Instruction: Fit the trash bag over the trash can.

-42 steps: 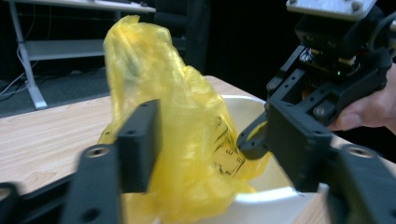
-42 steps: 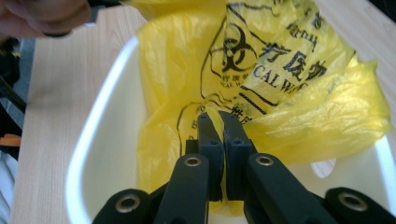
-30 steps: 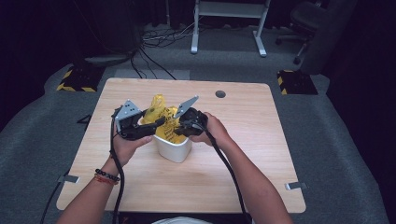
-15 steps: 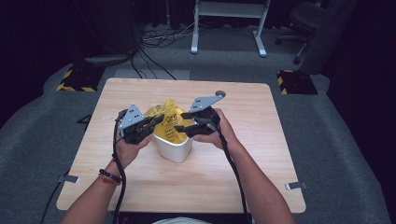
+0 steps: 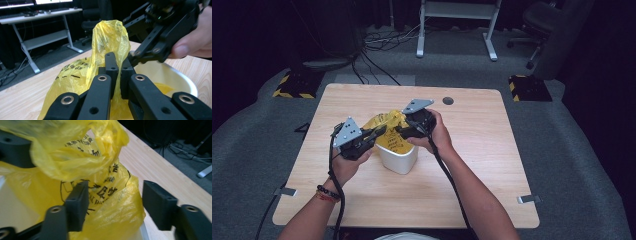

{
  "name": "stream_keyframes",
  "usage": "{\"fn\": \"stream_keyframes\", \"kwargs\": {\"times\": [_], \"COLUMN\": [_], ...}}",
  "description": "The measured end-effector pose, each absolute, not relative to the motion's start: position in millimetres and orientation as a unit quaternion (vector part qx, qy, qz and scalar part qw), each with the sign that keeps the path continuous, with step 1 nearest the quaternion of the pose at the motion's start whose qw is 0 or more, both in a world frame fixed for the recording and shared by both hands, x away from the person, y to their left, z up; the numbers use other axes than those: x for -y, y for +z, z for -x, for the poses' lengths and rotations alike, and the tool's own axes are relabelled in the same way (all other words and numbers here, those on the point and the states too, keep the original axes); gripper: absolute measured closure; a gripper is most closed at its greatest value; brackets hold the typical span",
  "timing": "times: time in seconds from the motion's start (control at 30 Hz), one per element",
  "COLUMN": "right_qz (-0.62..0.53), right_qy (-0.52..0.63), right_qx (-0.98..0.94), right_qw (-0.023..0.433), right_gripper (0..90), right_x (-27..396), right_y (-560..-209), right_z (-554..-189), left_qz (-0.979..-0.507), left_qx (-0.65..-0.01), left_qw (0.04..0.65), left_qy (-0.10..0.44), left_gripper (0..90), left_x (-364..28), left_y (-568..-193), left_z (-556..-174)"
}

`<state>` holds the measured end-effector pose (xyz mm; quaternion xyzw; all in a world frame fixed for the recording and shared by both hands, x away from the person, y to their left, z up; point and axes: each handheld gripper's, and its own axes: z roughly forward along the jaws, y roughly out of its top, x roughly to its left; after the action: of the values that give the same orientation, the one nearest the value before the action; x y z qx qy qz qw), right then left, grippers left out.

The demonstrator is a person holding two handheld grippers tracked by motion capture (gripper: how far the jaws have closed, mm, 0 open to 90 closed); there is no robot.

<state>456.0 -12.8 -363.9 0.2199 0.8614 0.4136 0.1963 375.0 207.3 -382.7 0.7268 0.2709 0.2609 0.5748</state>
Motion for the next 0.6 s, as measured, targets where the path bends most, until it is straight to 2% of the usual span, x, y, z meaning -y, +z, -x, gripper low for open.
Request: {"fn": "stream_keyframes", "kwargs": {"times": [0.2,0.23,0.4,0.6], "right_qz": [-0.181,-0.172,-0.155,-0.119], "right_qy": [0.414,0.420,0.433,0.426], "right_qx": [-0.856,-0.854,-0.844,-0.850], "right_qw": [0.250,0.256,0.275,0.287], "right_gripper": [78.2,80.7,87.4,87.8], "right_x": [13,14,21,22], "right_y": [-363,-363,-364,-364], "right_z": [-447,-445,-439,-430], "left_qz": [-0.714,-0.712,-0.709,-0.701], "left_qx": [-0.274,-0.276,-0.286,-0.310], "left_qw": [0.586,0.586,0.585,0.570], "left_qy": [0.268,0.271,0.272,0.296], "left_gripper": [89.4,89.4,89.3,89.4], "left_x": [-210,-210,-209,-199], "left_y": [-381,-381,-384,-391], "left_z": [-369,-369,-370,-368]}}
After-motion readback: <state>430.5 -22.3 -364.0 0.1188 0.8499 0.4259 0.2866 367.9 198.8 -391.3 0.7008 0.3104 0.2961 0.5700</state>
